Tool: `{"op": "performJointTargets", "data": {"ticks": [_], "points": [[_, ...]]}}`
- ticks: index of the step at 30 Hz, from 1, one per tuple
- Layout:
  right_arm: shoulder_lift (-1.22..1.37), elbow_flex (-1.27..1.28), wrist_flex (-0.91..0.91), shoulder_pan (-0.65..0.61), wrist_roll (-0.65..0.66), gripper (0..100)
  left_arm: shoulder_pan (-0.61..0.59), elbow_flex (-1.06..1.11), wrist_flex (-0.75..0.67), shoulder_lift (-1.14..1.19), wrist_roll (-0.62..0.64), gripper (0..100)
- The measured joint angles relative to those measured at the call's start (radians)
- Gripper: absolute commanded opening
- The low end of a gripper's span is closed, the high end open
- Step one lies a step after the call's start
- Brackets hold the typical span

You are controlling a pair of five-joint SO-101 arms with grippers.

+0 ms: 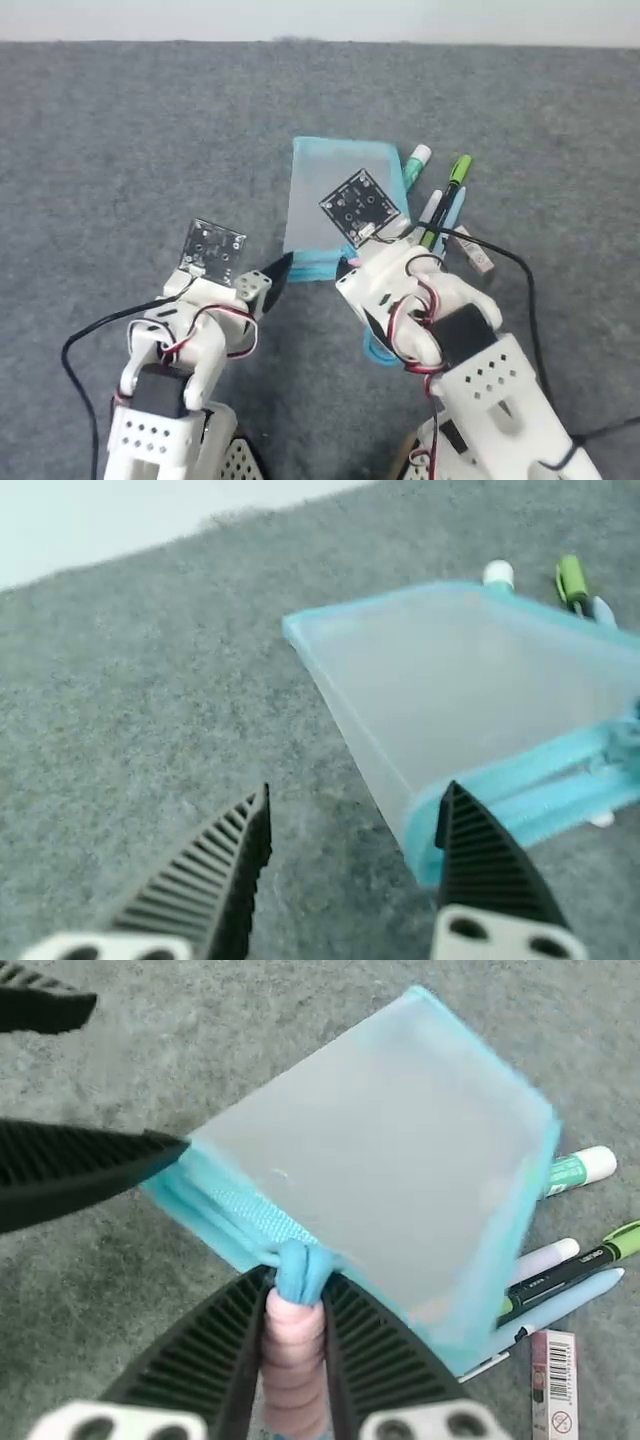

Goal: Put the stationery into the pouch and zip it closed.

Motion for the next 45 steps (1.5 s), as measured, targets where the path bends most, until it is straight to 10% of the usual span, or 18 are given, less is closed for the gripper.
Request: {"op": "performJointTargets", "data": {"ticks": [45], "points": [[0.066, -0.124, 0.049, -0.009, 0.000, 0.6, -0.066, 0.143, 0.054, -0.296, -0.048, 26]]}}
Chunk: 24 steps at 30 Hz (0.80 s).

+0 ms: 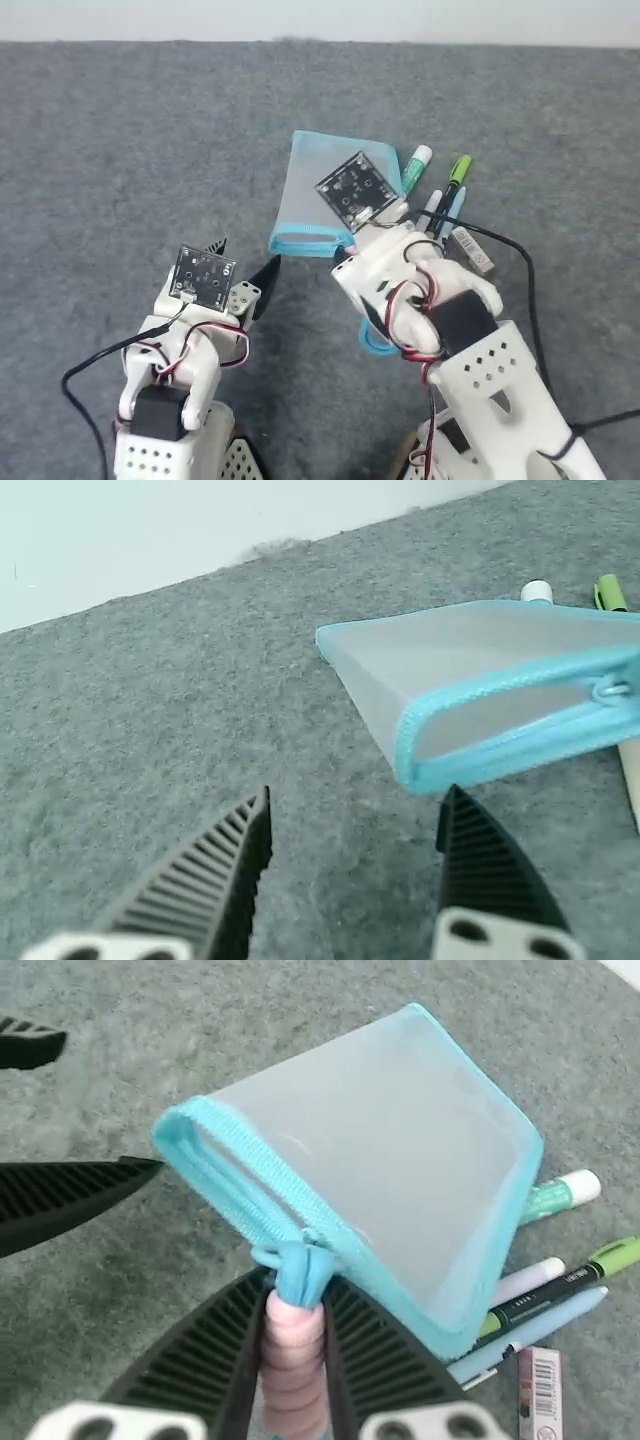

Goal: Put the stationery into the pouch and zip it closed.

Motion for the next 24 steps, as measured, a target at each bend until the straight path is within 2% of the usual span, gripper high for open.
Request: {"op": "performJointTargets", "data": {"ticks": [20, 24], "points": [[-0.012, 0.061, 0.003, -0.021, 0.000, 0.6, 0.002, 0.000, -0.012, 0.000, -0.003, 26], [-0.012, 0.054, 0.069, -0.057, 0.000, 0.6, 0.002, 0.006, -0.035, 0.000, -0.003, 26]]}}
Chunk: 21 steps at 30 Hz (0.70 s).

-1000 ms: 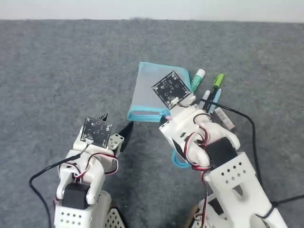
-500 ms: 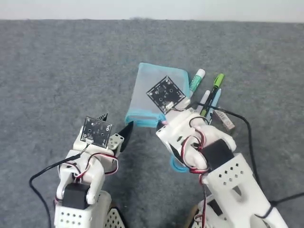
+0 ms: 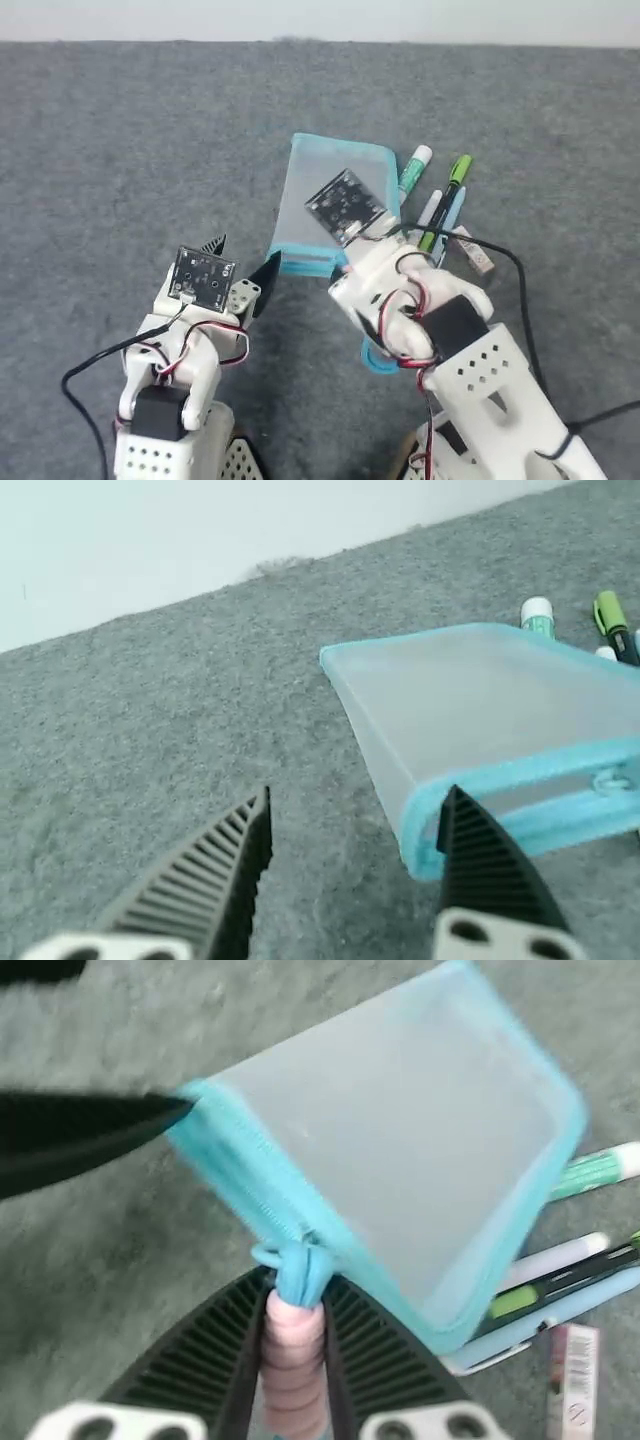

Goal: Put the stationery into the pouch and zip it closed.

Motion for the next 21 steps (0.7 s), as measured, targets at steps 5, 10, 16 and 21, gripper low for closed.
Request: {"op": "performJointTargets", "data": {"ticks": [5, 10, 16, 21], "points": [[0.000, -0.038, 0.066, -0.057, 0.000, 0.6, -0.002, 0.041, -0.032, -0.009, 0.002, 26], [0.000, -0.071, 0.087, -0.058, 0.000, 0.6, -0.002, 0.041, -0.032, -0.011, -0.005, 26], [0.000, -0.077, 0.091, -0.055, 0.000, 0.6, 0.006, 0.041, -0.032, -0.011, -0.005, 26], [-0.002, -0.078, 0.087, -0.049, 0.000, 0.6, 0.063, 0.069, -0.032, -0.002, -0.006, 26]]}}
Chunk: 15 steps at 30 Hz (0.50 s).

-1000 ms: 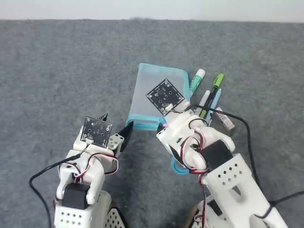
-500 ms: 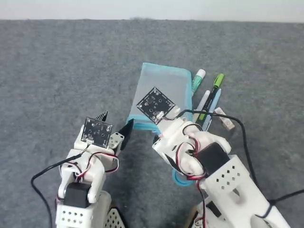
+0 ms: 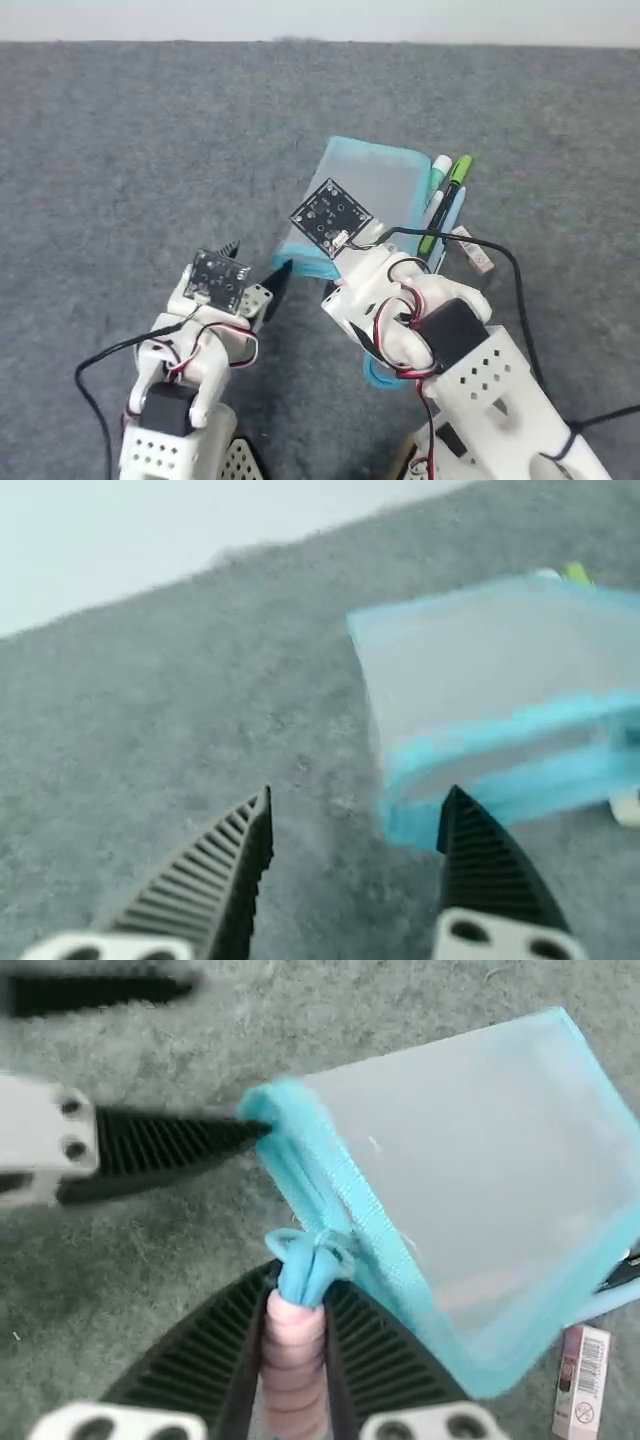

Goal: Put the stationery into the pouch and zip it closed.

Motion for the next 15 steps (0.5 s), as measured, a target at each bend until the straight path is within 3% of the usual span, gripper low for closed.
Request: {"op": "performJointTargets", "data": {"ticks": [15], "points": [[-0.031, 0.000, -0.015, -0.054, -0.029, 0.6, 0.012, 0.006, -0.011, 0.002, 0.000, 26]]}}
